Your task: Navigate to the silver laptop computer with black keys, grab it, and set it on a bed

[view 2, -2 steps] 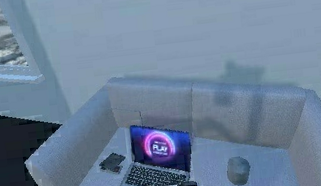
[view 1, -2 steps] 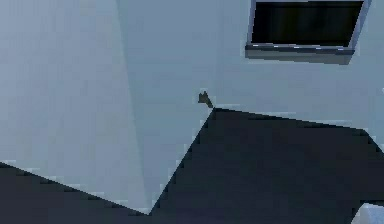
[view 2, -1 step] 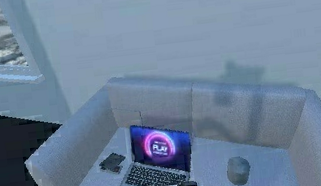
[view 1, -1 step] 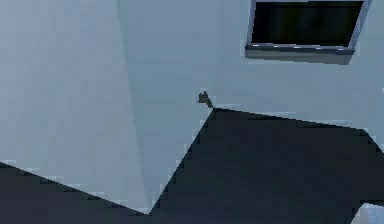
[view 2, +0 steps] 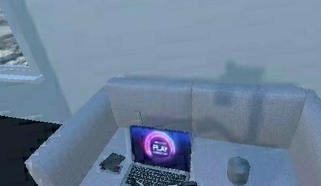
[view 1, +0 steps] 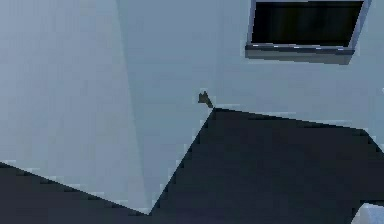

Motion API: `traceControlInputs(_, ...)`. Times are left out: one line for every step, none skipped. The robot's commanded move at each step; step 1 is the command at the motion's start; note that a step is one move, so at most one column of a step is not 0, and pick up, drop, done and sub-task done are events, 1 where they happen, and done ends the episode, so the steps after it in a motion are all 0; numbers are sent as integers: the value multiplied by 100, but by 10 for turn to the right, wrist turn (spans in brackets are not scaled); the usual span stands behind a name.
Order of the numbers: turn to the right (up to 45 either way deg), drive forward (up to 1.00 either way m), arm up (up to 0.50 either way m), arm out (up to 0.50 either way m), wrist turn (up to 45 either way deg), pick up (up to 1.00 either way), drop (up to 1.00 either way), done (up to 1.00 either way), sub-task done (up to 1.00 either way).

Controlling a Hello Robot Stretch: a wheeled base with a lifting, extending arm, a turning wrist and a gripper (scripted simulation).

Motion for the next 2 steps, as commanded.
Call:
traceControlInputs(0,0,0,0,450,0,0,0,0)
traceControlInputs(0,0,0,0,120,0,0,0,0)
